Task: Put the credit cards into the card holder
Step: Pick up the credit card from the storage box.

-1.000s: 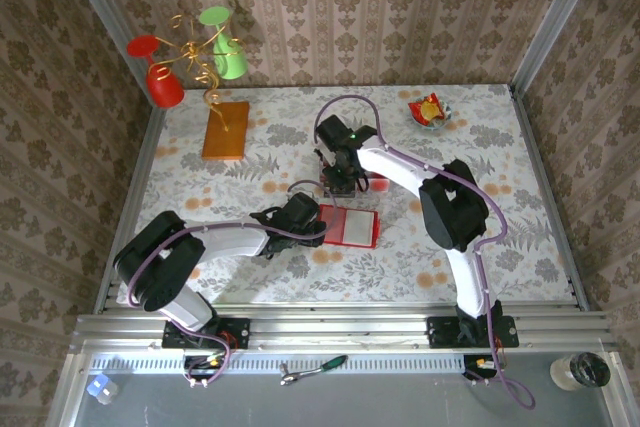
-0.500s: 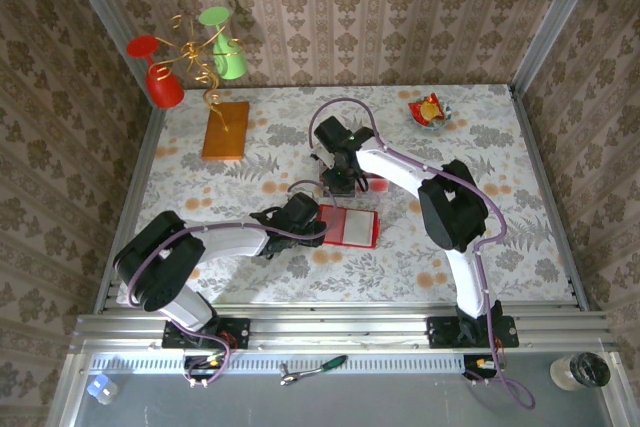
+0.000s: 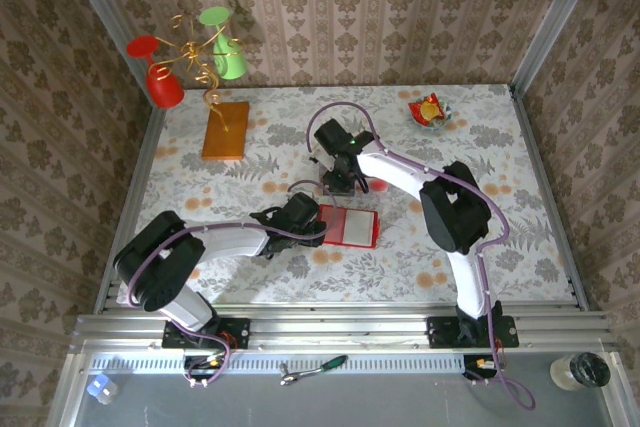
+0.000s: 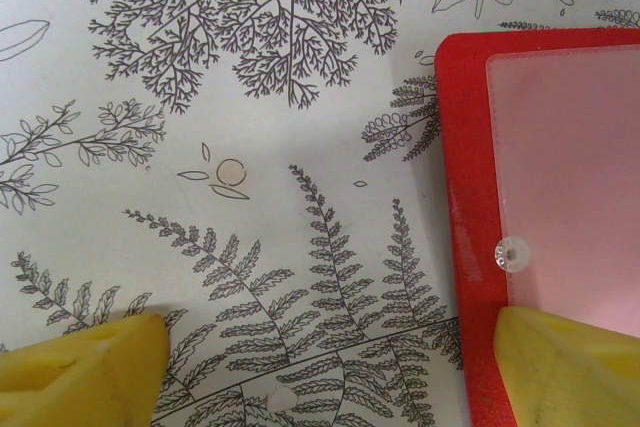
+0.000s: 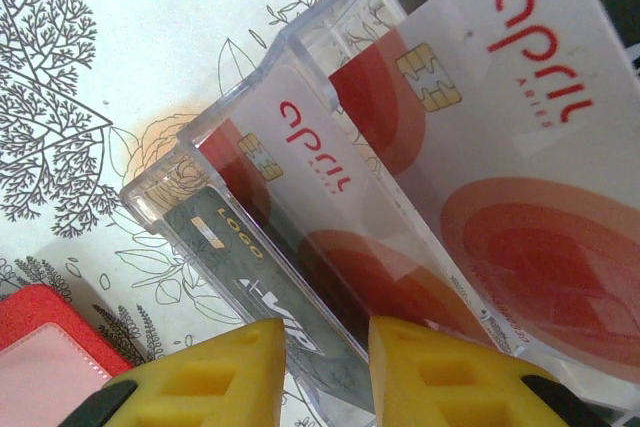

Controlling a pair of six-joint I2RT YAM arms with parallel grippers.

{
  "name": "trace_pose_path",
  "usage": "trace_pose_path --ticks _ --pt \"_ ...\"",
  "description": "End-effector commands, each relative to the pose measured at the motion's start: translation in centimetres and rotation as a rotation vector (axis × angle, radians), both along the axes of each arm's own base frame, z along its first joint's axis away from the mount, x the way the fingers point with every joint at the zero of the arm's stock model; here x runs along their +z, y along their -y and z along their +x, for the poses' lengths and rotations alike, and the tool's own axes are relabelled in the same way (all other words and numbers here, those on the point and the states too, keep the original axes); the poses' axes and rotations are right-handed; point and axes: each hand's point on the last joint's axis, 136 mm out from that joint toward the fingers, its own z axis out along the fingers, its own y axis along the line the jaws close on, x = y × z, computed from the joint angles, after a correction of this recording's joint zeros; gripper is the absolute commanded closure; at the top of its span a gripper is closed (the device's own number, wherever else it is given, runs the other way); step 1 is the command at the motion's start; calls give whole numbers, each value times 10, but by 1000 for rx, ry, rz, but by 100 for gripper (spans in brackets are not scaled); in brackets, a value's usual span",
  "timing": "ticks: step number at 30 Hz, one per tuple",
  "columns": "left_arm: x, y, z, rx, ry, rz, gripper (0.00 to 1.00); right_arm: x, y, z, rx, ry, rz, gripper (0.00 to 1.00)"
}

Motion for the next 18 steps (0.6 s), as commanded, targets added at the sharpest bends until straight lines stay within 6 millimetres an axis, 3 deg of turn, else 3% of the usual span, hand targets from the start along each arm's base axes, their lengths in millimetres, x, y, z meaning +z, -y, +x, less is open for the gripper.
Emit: trace_pose_path --ticks 1,8,18 --pt "-5 1 -4 4 -21 2 14 12 -1 1 37 22 -19 70" --pt "-7 1 -5 7 -25 -2 14 -4 1 -1 52 -22 -55 71" --pt "-5 3 -4 3 -22 -3 14 -11 -2 -2 69 -41 -66 74"
